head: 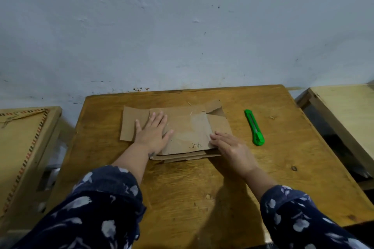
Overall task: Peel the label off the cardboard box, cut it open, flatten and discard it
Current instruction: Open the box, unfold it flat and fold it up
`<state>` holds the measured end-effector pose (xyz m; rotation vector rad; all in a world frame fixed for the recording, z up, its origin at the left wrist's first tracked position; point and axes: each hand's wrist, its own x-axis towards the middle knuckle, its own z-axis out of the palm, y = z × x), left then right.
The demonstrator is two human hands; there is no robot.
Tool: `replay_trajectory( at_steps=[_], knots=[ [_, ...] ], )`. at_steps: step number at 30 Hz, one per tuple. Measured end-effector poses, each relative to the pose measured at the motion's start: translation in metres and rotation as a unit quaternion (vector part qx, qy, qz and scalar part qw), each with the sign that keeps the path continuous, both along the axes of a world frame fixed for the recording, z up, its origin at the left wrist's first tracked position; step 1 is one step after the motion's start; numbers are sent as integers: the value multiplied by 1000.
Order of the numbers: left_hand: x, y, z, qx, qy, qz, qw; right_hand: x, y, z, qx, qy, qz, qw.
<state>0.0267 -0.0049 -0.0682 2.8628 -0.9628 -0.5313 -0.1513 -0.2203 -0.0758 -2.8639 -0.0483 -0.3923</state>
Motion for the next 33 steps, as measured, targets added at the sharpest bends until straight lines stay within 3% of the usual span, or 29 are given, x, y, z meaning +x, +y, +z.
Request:
replay_trajectory(
  at_steps=[6,11,17,21,26,29,33],
  knots=[
    [-9,12,-21,9,-18,-20,1000,-21,-7,-12,-17,62,0,998],
    [-11,14,-23,-1,-11,-18,1000,-14,1,-10,-15,68,-59,996],
    [-9,16,-23,-136,51,48,988,13,9,-10,20,115,-134,984],
    [-11,15,-26,-63,-7,13,998,21,3,-11,8,126,-157,979],
    [-12,16,-38,-58,-63,6,996,37,-20,-10,31,180,-250,951],
    [-12,16,-40,-67,-71,9,995,42,-17,-9,85,188,-250,946],
    [-13,16,-41,-80,-82,11,993,51,2,1,209,94,-229,946]
  ],
)
